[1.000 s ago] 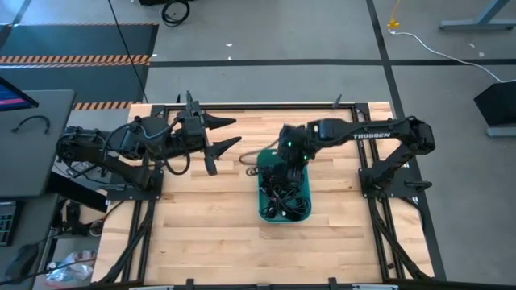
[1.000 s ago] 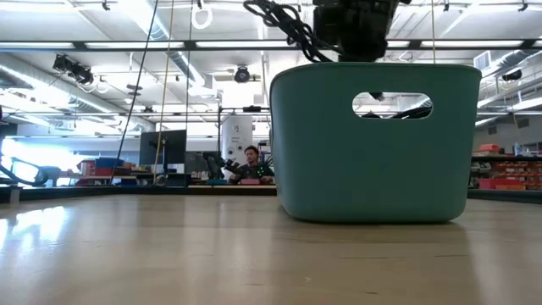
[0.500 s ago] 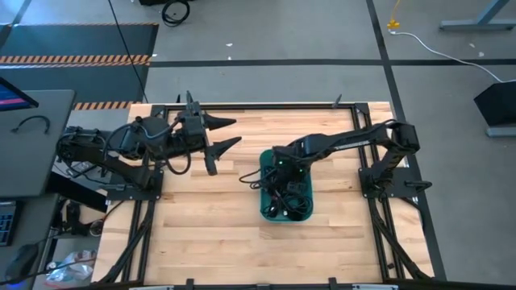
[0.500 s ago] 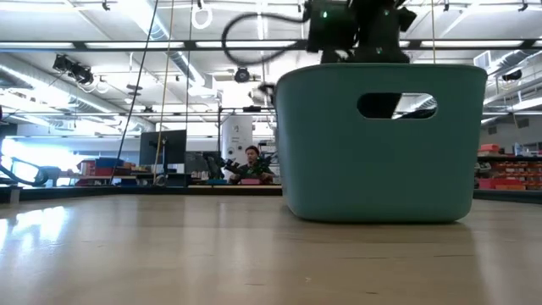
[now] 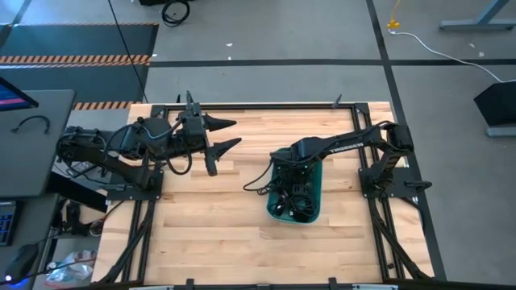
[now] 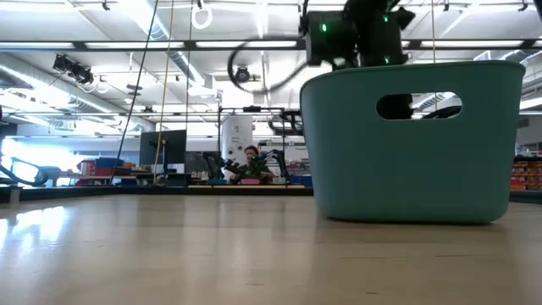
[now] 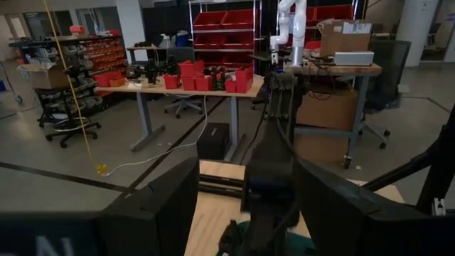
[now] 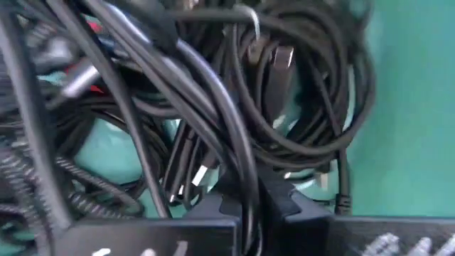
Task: Pick and place USB-C Cables
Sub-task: Put the black charger cable into the green bin
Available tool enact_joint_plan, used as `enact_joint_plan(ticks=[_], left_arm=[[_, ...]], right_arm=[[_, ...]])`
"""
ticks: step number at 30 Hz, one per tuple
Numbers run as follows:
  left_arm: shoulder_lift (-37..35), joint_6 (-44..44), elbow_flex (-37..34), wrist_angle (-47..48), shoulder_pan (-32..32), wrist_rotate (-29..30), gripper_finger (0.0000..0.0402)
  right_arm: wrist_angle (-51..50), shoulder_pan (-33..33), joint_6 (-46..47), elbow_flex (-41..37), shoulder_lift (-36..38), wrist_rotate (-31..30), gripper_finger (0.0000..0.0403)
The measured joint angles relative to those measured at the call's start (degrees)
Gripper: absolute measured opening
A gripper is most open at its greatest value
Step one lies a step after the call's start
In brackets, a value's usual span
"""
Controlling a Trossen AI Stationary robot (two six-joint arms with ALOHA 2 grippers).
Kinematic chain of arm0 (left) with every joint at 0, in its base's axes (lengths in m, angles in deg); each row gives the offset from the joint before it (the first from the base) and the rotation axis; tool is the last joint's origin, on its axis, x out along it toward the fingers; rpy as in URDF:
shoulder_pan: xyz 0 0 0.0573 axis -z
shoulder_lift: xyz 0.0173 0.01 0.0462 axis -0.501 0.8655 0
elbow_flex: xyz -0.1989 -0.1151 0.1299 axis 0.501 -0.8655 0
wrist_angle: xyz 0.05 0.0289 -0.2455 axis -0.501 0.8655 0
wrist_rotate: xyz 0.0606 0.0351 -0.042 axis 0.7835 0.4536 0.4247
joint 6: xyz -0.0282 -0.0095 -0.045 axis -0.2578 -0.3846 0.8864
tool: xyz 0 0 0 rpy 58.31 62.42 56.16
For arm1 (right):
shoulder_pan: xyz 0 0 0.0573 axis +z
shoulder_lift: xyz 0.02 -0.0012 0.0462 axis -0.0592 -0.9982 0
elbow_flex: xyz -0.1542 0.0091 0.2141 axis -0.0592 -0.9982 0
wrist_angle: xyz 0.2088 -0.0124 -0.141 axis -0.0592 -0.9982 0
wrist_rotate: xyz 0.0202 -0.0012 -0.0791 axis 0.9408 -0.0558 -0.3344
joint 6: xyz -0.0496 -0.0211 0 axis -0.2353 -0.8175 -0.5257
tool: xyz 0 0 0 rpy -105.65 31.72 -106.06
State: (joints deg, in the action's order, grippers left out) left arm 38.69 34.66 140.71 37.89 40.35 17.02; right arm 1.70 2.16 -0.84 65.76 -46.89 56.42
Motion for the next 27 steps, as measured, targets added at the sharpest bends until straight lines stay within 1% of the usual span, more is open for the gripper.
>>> enact_joint_plan(ticks=[3, 8, 12, 16, 20, 23, 27], left_arm=[[0.0, 0.0, 0.0, 0.01, 0.0, 0.0, 0.0231], [0.0, 0.04, 0.0, 0.02, 0.0, 0.0, 0.0231], [0.0, 0.04, 0.0, 0.03, 0.0, 0.02, 0.0231], [0.02, 0.04, 0.0, 0.06, 0.0, 0.01, 0.0231], [0.02, 0.07, 0.0, 0.1, 0.0, 0.02, 0.0231], [0.02, 0.07, 0.0, 0.1, 0.0, 0.01, 0.0231], [0.02, 0.11, 0.0, 0.1, 0.0, 0.03, 0.0231]], right_arm=[[-2.6, -0.02, -2.85, 3.16, 1.06, -1.0, 0.0016], [-10.9, 0.39, -9.47, 9.89, 2.23, -3.12, 0.0016], [-18.3, 1.51, -17.24, 14.26, 2.23, -6.12, 0.0016], [-24.02, 2.68, -25.26, 16.55, 2.2, -9.86, 0.0016], [-24.68, 3.47, -32.72, 17.22, 2.2, -10.6, 0.0016], [-22.96, 3.95, -38.4, 17.4, 2.2, -11.14, 0.0016], [-19.62, 4.33, -41.62, 17.43, 2.06, -9.31, 0.0016]])
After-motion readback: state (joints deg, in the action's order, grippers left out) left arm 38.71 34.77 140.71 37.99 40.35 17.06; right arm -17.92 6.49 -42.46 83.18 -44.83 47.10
